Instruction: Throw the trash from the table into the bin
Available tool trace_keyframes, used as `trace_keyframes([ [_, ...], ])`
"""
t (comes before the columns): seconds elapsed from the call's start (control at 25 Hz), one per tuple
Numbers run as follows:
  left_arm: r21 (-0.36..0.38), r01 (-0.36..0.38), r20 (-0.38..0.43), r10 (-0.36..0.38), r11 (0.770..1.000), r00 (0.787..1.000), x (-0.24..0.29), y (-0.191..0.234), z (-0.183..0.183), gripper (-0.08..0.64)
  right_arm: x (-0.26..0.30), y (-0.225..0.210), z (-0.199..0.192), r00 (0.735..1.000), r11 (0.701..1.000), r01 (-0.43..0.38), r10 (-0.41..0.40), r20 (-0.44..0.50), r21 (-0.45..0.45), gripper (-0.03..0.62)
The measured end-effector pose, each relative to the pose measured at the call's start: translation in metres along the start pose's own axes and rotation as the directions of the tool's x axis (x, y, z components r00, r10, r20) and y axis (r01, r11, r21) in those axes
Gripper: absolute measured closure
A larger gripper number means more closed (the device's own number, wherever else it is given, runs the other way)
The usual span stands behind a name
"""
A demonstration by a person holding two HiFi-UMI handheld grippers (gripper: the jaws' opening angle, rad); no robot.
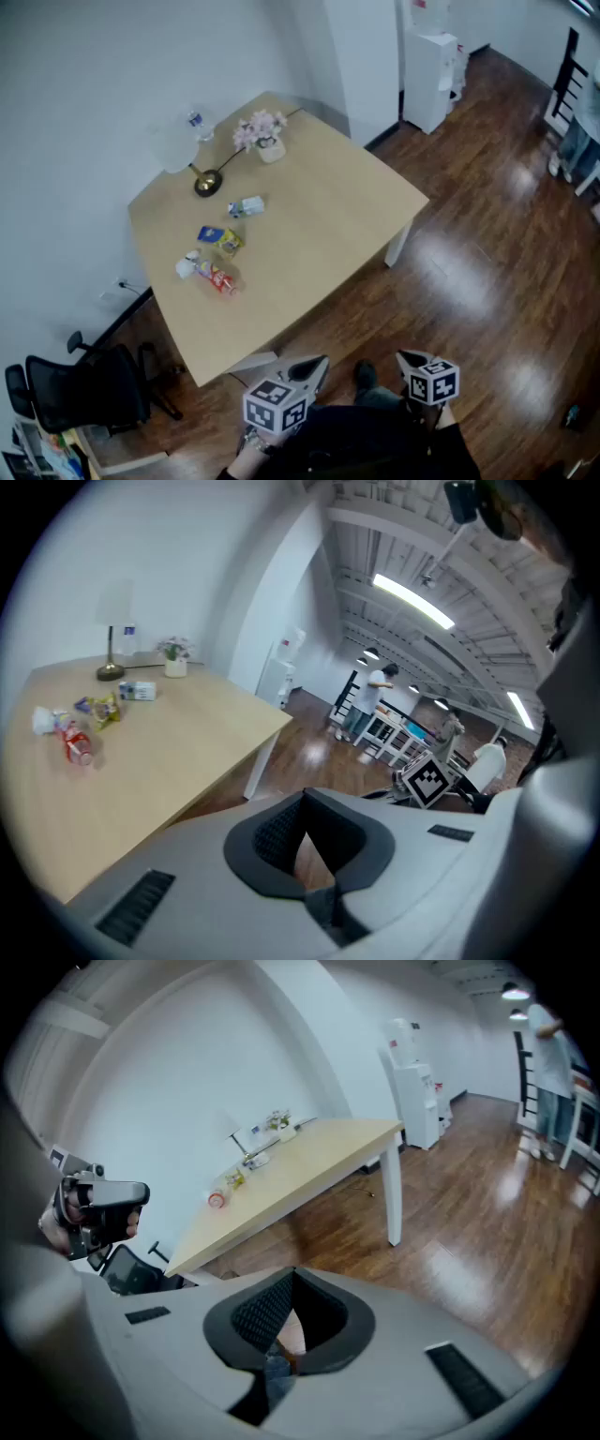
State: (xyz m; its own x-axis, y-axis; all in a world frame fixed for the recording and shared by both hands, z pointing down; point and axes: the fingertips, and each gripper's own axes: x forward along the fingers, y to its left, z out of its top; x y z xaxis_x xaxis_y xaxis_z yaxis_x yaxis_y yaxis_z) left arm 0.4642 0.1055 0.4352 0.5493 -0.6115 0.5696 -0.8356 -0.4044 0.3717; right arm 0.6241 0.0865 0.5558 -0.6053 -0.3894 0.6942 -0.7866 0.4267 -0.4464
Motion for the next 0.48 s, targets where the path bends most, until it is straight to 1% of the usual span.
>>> trace_keyframes([
  [0.12, -0.036, -0.035, 0.009, 0.035, 0.999, 0.999, -0.041, 0.041, -0.012, 0.557, 0.019, 0.049, 0.002, 1.000, 0.999, -0.020, 0.020, -0.018, -0.047, 0.588],
  [0.24, -0.104, -0.106, 0.042, 0.111, 0.989, 0.993, -0.089, 0.089, -0.028, 0.558, 0.047, 0.100, 0.010, 0.997, 0.991, -0.064, 0.059, -0.041, -0.114, 0.588],
  [0.32, -0.165, -0.169, 0.081, 0.184, 0.972, 0.980, -0.124, 0.119, -0.039, 0.557, 0.066, 0.132, 0.021, 0.994, 0.981, -0.099, 0.091, -0.058, -0.167, 0.588],
  [0.48, -0.272, -0.274, 0.133, 0.319, 0.922, 0.938, -0.195, 0.174, -0.067, 0.557, 0.099, 0.210, 0.034, 0.983, 0.952, -0.180, 0.163, -0.088, -0.249, 0.588],
])
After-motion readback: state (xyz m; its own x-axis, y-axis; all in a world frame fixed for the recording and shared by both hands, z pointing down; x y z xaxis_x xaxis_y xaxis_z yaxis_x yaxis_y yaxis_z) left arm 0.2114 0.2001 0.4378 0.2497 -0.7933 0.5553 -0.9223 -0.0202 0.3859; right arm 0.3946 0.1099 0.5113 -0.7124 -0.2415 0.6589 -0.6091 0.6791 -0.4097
